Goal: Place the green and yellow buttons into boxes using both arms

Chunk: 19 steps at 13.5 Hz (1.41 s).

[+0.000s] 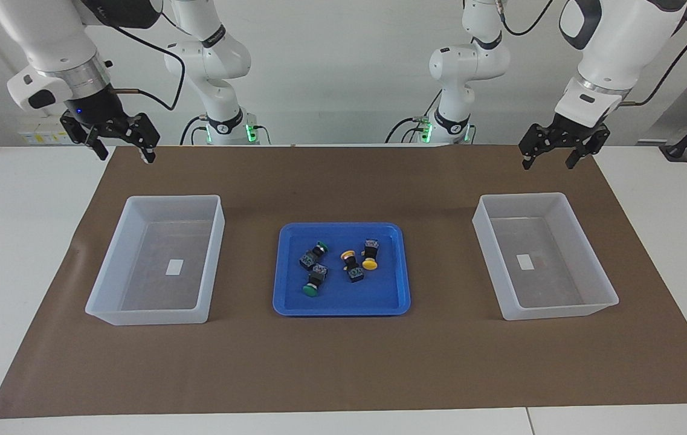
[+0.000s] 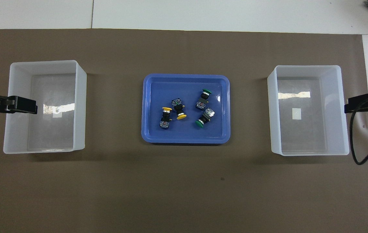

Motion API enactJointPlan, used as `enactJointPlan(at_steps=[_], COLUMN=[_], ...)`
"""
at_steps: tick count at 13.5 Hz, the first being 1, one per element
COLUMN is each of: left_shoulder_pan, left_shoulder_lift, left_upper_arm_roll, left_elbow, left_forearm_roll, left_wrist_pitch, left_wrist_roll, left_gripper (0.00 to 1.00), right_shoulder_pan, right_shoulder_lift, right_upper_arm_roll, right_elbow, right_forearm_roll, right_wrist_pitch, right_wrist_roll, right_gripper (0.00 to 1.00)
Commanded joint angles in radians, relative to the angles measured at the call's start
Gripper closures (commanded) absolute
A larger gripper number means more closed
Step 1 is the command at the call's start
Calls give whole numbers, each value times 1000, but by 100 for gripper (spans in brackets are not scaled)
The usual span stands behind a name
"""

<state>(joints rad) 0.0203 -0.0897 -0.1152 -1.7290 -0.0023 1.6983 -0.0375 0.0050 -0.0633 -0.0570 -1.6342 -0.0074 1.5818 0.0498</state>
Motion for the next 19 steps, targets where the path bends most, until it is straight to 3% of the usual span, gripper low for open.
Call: enactJointPlan(at_steps=[1, 5, 7, 11, 17, 19], left_shoulder_pan=[-103, -221, -278, -318, -385, -431], left_shoulder_lift=[-5, 33, 99, 166, 176, 226], left_upper_arm_roll=[8, 8, 9, 8, 6, 8], left_elbow=[-64, -141, -138, -142, -248, -253], left_forearm_roll=[16, 16, 21, 25, 24, 24], left_wrist_pitch=[96, 233, 268, 363, 532, 578], left_wrist_roll=[-163, -372, -456, -545, -659, -725], left_gripper=[0, 0, 0, 0, 0, 0], right_shoulder_pan=[-8, -8, -8, -8, -10, -13], right_shoulder_lift=[-15, -18, -18, -29, -35, -38], right_upper_arm_roll=[6, 5, 6, 6, 5, 3], right_elbow=[-19, -24, -26, -47, -58, -64], right_forearm_roll=[-13, -13, -13, -13, -13, -13], right_wrist_pitch=[4, 6, 6, 7, 9, 9], right_wrist_roll=[7, 7, 7, 12, 13, 13], right_gripper=[0, 0, 0, 0, 0, 0])
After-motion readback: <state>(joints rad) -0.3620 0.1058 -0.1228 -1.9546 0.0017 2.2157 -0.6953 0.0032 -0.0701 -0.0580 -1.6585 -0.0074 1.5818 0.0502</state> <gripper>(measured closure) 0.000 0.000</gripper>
